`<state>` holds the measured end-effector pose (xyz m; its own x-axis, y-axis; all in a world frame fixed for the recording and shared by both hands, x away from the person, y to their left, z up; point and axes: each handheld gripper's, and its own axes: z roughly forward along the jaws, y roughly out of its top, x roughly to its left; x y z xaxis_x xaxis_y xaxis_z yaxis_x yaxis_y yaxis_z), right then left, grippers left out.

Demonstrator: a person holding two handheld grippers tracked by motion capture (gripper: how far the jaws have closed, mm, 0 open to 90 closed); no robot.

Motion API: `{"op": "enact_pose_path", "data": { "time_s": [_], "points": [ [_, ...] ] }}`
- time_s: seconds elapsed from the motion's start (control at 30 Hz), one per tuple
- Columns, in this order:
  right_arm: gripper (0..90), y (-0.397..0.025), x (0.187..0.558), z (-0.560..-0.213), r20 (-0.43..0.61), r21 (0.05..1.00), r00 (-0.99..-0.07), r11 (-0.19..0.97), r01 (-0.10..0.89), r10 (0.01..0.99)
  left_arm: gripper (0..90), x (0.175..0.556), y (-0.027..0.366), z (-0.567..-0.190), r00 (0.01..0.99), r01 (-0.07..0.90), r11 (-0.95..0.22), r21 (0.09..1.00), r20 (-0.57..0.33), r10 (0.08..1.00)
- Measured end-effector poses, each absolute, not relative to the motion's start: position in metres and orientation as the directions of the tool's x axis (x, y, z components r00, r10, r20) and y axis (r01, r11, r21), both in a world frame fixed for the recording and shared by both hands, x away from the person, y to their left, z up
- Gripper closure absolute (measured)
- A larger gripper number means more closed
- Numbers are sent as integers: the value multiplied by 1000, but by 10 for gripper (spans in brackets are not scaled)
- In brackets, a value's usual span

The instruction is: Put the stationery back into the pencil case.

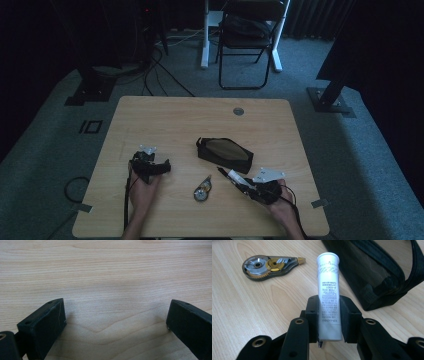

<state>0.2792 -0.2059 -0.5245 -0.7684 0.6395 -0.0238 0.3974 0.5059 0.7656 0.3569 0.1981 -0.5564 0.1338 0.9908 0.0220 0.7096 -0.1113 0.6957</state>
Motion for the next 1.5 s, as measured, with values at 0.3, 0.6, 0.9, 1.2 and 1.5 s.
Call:
{"op": "enact_pose_path", "data": {
  "time_s": [0.3, 0.6, 0.9, 1.2, 1.5],
  "points": [
    [714, -207, 276, -515, -28, 785, -771, 492, 377, 636, 27, 357, 198, -556, 134, 710, -111, 696, 22, 991],
    [714, -207, 276, -510, -27, 795, -773, 483, 368, 634, 27, 357, 198, -556, 134, 710, -111, 696, 22, 991],
    [714, -209, 275, -502, -25, 813, -763, 458, 360, 645, 27, 357, 198, -556, 134, 710, -111, 695, 22, 991],
    [714, -214, 273, -495, -38, 822, -751, 449, 352, 659, 27, 357, 198, -556, 134, 710, -111, 696, 22, 991],
    [714, -217, 275, -482, -56, 831, -747, 445, 332, 662, 27, 357, 198, -556, 134, 710, -111, 696, 22, 991]
  ]
}}
